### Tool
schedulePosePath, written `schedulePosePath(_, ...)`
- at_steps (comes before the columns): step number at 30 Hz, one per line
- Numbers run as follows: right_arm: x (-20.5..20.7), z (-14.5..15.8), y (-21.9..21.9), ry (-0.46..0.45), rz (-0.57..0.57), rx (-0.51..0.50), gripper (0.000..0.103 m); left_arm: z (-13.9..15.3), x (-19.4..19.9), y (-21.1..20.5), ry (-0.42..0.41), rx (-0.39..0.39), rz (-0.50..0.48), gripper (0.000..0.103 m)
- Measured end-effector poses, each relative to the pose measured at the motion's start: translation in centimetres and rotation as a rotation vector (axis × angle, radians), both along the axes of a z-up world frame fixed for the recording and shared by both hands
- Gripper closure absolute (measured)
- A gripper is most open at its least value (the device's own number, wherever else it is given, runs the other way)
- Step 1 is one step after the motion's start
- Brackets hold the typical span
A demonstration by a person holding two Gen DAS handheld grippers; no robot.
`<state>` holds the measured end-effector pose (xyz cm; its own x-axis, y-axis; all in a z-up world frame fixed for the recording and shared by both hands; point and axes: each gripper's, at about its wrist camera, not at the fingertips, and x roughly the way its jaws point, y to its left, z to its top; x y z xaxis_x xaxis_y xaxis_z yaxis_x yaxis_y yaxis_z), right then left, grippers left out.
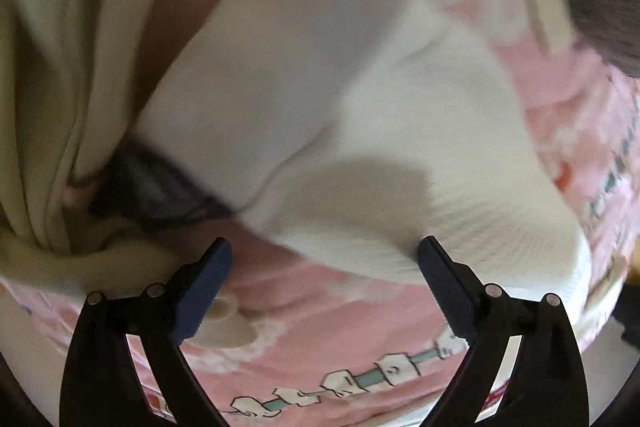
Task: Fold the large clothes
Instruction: 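Lower the left tool to the hoodie sleeve cuff and grasp it, then carry the grasped sleeve with the left tool across the hoodie body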
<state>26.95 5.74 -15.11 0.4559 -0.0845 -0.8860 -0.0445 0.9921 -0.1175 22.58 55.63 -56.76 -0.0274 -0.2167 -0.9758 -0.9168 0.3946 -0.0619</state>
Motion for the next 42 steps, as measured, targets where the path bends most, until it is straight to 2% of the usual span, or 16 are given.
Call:
schedulePosePath(4, -0.4, -0.7, -0.1, 0.016, -0.002, -0.006, 0.006, -1.7, 0.3, 0.5, 0.011, 0.023, -0.030, 0.008)
schedulePosePath(7, -0.8, -1.3, 0.0, 0.026, 0.004, -0.028, 0.006, -1.9, 0.8, 1.2, 0.002, 0.019, 0.020, 0.011)
schedulePosePath(9, -0.9, -1.8, -0.1, 0.040, 0.002, -0.028, 0.006, -1.7, 1.3, 1.4, 0.009, 0.013, 0.055, 0.020)
schedulePosePath(12, -0.8, -2.2, -0.2, 0.050, -0.007, -0.017, 0.006, -0.5, 2.4, 0.5, 0.045, 0.056, 0.002, 0.042)
schedulePosePath(14, -0.6, -2.3, -0.2, 0.053, -0.009, -0.004, 0.006, 0.2, 3.3, -0.4, 0.039, 0.078, -0.054, 0.067)
schedulePosePath(16, -0.2, -2.4, 0.1, 0.054, -0.002, 0.003, 0.006, 0.3, 4.2, -1.0, 0.042, 0.074, -0.105, 0.074)
schedulePosePath(19, 0.0, -2.3, 0.6, 0.045, 0.012, 0.010, 0.006, 0.7, 4.6, -1.4, 0.042, 0.068, -0.091, 0.085)
schedulePosePath(20, 0.1, -2.3, 0.7, 0.045, 0.014, 0.017, 0.006, 1.8, 4.8, -0.9, 0.044, 0.084, -0.106, 0.088)
schedulePosePath(23, 0.0, -2.5, 0.5, 0.048, 0.022, 0.030, 0.006, 5.9, 6.3, -3.2, 0.052, 0.255, -0.240, 0.090)
schedulePosePath(26, -0.1, -2.8, 0.3, 0.051, 0.018, 0.035, 0.006, 10.5, 7.9, -6.9, -0.002, 0.385, -0.319, 0.091)
schedulePosePath(28, -0.1, -3.3, -0.2, 0.051, 0.019, 0.042, 0.006, 13.3, 8.9, -9.3, -0.055, 0.432, -0.344, 0.091)
schedulePosePath(32, 0.2, -5.2, -3.0, 0.042, -0.011, 0.042, 0.006, 21.5, 9.0, -13.6, -0.195, 0.509, -0.402, 0.091)
schedulePosePath(33, 0.2, -5.9, -4.2, 0.043, -0.030, 0.053, 0.006, 22.2, 9.3, -12.7, -0.220, 0.527, -0.421, 0.091)
schedulePosePath(34, 0.2, -6.3, -5.2, 0.042, -0.045, 0.062, 0.006, 24.4, 9.9, -15.1, -0.269, 0.555, -0.453, 0.091)
schedulePosePath(36, 0.0, -7.4, -8.0, 0.038, -0.089, 0.074, 0.006, 25.5, 12.0, -19.2, -0.338, 0.586, -0.510, 0.091)
schedulePosePath(42, -0.2, -11.7, -17.5, 0.030, -0.193, 0.071, 0.006, 31.5, 15.8, -34.2, -0.517, 0.584, -0.678, 0.091)
